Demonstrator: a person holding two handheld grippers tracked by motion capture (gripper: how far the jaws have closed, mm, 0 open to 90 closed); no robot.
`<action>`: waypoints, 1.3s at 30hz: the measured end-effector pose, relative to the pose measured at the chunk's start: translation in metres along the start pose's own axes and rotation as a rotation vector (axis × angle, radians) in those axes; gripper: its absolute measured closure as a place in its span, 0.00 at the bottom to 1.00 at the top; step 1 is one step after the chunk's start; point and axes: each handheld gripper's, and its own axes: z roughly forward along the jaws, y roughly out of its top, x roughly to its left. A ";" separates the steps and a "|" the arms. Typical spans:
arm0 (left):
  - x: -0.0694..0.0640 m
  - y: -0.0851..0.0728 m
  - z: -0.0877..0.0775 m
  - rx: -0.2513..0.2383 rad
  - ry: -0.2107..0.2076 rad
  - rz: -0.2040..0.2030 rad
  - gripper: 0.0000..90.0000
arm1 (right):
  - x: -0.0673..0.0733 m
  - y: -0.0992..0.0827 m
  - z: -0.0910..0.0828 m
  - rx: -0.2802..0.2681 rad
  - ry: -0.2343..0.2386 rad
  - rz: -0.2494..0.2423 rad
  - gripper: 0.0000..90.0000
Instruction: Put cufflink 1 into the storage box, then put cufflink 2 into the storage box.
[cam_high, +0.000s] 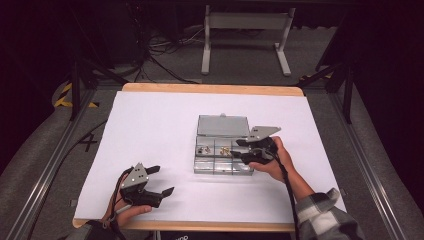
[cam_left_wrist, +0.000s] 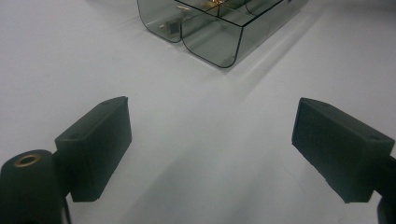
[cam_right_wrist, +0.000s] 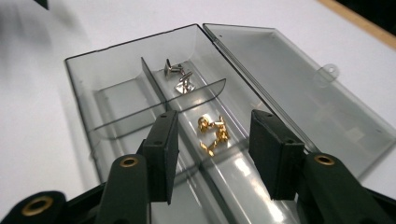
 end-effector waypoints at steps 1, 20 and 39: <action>0.000 0.000 0.000 -0.004 -0.004 -0.003 0.14 | 0.002 -0.004 -0.009 -0.020 -0.001 -0.009 0.58; -0.001 0.001 0.002 0.021 0.001 0.011 0.15 | -0.005 -0.084 -0.071 -0.060 -0.096 0.091 0.49; 0.017 0.036 0.017 0.012 0.014 0.012 0.28 | -0.016 -0.079 -0.054 -0.015 -0.018 0.182 0.35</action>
